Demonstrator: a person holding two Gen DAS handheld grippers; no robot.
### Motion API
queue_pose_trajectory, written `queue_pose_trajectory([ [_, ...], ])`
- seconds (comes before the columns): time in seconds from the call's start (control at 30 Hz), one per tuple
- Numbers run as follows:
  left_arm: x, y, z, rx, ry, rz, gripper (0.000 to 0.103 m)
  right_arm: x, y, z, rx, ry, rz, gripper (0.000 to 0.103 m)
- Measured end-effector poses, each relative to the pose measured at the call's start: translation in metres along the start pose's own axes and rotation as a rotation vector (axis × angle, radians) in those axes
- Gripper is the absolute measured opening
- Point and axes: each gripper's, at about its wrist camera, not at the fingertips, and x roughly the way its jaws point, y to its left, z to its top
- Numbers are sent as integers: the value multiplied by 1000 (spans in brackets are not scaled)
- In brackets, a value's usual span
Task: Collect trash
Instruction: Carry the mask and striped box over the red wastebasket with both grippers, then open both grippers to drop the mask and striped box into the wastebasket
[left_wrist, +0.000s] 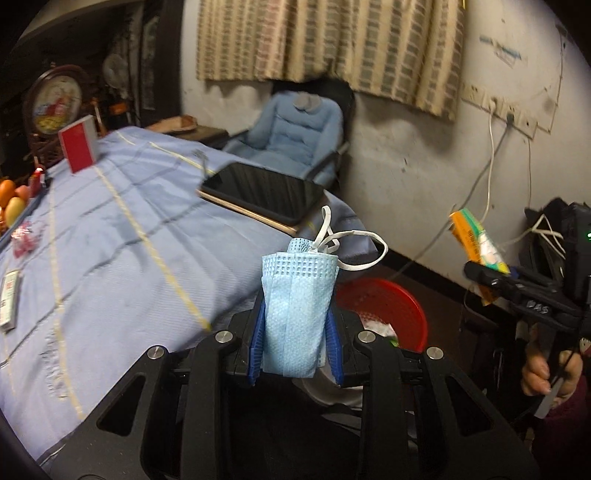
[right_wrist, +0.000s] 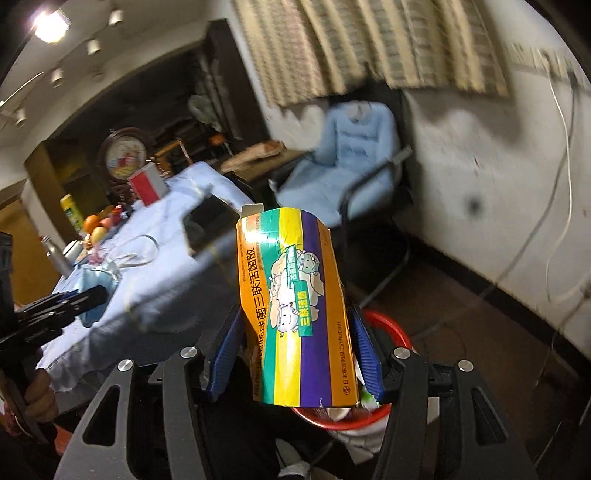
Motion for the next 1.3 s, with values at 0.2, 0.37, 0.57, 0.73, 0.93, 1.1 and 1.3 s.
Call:
queue_pose_trajectory([
  [0.2,42,-21,2,40,79,-44,30,66,-35,-30,59,115,-102,66],
  [0.37,67,-40,4,85,128,-56,30,79,-57,-37,140,124,-54,72],
  [0.57,92,-68,7,144,175,-95,30,57,-79,-35,165,40,-88,76],
  [0.73,118,-98,8,205,222,-134,31,49,-97,-26,196,9,-95,77],
  [0.93,148,-124,10,244,271,-156,47,46,-108,-27,213,5,-100,77],
  [1.1,152,-125,10,254,256,-106,75,47,-109,-28,203,7,-111,77],
  [1.3,145,-109,17,208,238,-82,79,44,-105,-27,202,0,-93,77],
])
